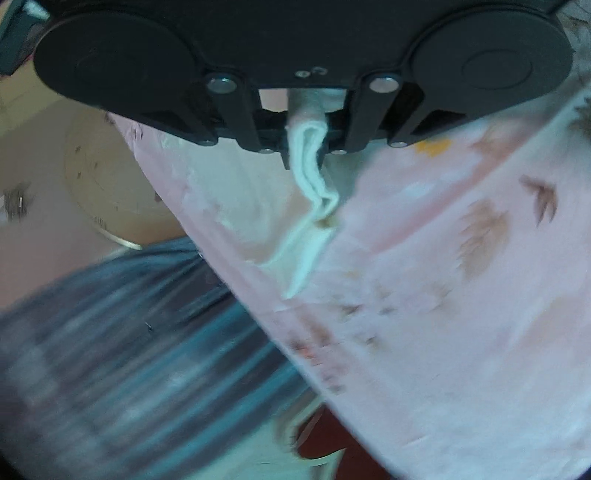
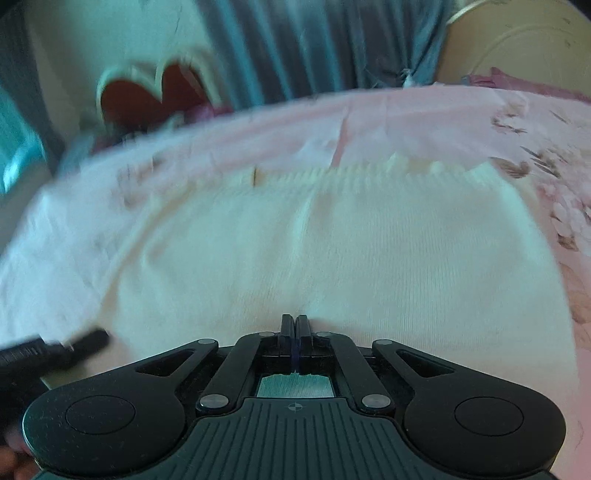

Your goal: Fold small clothes

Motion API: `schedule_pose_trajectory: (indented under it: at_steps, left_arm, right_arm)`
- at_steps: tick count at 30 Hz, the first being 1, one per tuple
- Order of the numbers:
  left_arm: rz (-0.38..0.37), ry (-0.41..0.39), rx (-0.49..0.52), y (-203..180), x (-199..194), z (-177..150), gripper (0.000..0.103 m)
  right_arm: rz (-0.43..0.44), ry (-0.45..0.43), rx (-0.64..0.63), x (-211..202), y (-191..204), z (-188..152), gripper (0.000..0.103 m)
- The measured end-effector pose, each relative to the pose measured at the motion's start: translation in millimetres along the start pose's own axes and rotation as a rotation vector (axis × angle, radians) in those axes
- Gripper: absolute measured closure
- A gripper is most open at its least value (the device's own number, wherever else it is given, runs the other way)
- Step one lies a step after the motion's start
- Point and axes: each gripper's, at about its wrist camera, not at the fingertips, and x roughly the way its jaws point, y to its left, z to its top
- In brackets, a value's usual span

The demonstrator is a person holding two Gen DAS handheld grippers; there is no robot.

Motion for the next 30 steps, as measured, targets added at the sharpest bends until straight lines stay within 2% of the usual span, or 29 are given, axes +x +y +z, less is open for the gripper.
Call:
schedule_pose_trajectory:
  at_steps: [5,10,13,15,17,18,19,20,21,23,24,27,30]
  left_arm:
    - [-0.011,-0.002,0.271,-79,-12,-6,0.096]
    - [-0.069,0.040,0.510,-171,-10,-44,0.096]
    - [-0.084,0.100,0.641,-214,0,-79,0.096]
    - [-0.100,0.189,0.695,-235,15,-107,0.094]
    - [-0.152,0.311,0.686,-245,29,-132,0.081]
    - [-0.206,0.359,0.659,-246,30,-140,0.075]
    - [-0.246,0.381,0.638,-246,27,-145,0.072]
    - [-0.241,0.377,0.620,-243,24,-144,0.071]
    - [-0.231,0.366,0.581,-236,20,-137,0.067]
    - [-0.211,0.310,0.511,-219,14,-114,0.066]
    - [-0.167,0.270,0.509,-211,13,-103,0.066]
    - [-0.056,0.206,0.497,-184,21,-71,0.069]
    - [-0.019,0.215,0.476,-169,39,-57,0.072]
  right_arm:
    - [0.004,-0.117,0.129,-50,-60,9,0.103]
    - [0.007,-0.179,0.208,-97,-127,18,0.103]
    - [-0.002,-0.196,0.235,-119,-157,18,0.103]
    - [0.009,-0.192,0.259,-131,-177,17,0.103]
    - [0.010,-0.182,0.268,-138,-193,16,0.103]
    - [0.011,-0.178,0.278,-141,-200,14,0.095]
    - [0.015,-0.179,0.288,-144,-205,15,0.083]
    - [0.022,-0.194,0.289,-148,-208,15,0.050]
    - [0.047,-0.214,0.278,-152,-209,15,0.045]
    - [0.120,-0.203,0.254,-153,-205,19,0.045]
    - [0.151,-0.195,0.242,-150,-200,21,0.047]
    - [0.228,-0.140,0.231,-131,-182,25,0.060]
    - [0.242,-0.082,0.226,-106,-168,28,0.061]
